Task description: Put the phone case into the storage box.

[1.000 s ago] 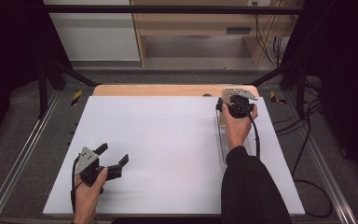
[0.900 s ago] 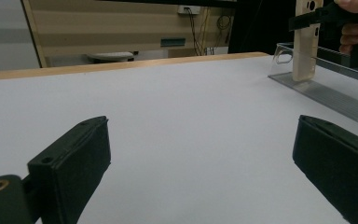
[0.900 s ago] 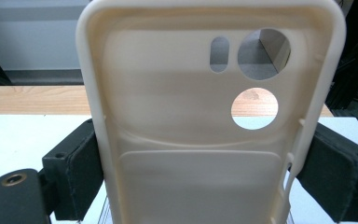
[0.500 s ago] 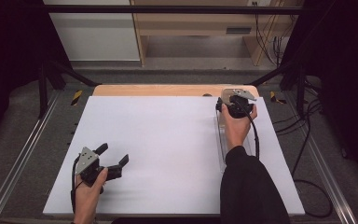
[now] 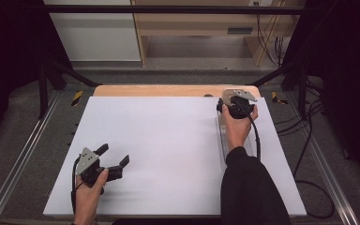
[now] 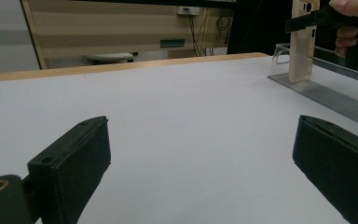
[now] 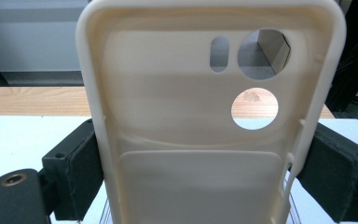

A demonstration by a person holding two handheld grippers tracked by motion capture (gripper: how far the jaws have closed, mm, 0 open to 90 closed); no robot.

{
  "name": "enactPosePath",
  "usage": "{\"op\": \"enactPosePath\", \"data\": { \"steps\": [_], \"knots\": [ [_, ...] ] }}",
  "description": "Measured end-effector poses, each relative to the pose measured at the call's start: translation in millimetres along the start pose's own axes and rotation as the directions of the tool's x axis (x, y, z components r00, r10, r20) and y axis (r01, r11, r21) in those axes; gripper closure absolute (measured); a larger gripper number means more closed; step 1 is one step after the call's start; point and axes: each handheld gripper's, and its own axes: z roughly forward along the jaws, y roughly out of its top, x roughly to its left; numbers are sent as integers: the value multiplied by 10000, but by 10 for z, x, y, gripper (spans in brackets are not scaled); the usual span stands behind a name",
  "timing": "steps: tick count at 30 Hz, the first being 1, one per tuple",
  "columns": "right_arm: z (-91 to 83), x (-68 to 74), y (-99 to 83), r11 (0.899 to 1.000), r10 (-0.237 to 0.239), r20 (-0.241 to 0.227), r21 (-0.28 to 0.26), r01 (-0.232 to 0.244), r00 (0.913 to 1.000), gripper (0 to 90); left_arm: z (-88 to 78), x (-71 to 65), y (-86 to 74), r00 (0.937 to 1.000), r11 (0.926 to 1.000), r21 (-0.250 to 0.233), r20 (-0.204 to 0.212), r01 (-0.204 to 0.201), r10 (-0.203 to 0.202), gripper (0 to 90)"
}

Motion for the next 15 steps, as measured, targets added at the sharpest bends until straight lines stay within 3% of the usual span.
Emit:
{"op": "enactPosePath", "data": {
  "steps": [15],
  "knots": [
    [2,-10,-16,10000,51,-27,-23,-51,10000,113,1,-4,0,10000,10000,6,27,-48,48,37]
  ]
}}
